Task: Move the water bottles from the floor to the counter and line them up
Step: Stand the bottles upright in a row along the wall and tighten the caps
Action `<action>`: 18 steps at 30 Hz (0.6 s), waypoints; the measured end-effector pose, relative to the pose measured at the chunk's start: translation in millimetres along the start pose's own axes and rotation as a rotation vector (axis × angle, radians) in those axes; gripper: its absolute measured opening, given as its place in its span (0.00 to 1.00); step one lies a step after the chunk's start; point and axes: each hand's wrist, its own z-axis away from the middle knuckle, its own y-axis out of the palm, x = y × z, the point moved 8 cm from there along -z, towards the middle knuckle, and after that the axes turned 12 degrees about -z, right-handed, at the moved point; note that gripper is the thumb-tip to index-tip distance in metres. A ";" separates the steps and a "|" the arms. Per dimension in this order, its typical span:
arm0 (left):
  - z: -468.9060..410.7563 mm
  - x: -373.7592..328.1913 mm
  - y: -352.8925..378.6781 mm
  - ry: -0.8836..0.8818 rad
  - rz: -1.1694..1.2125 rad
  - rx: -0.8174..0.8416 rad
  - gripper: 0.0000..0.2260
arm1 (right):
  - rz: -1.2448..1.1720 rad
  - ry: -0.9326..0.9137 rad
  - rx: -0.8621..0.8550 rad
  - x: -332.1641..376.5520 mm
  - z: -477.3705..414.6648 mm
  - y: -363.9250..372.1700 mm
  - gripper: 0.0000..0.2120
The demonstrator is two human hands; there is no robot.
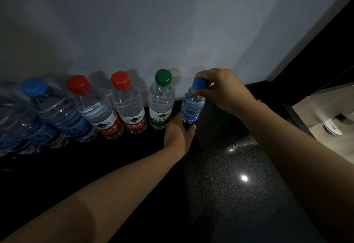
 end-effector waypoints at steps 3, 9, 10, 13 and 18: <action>5.9 0.3 1.0 0.018 -0.009 0.014 0.17 | -0.020 -0.010 0.010 3.0 -1.3 3.9 0.06; 11.3 12.3 5.3 -0.058 -0.050 0.034 0.26 | -0.017 -0.047 0.016 11.9 -4.7 10.3 0.07; 9.7 15.2 8.3 -0.073 -0.079 0.057 0.28 | -0.017 -0.049 0.016 12.5 -4.8 11.1 0.07; 7.3 25.5 16.4 -0.138 -0.092 0.102 0.32 | -0.027 -0.054 0.022 14.7 -5.0 13.4 0.09; 7.0 36.2 16.8 -0.168 -0.155 0.105 0.33 | -0.029 -0.065 0.019 20.2 -6.6 16.2 0.09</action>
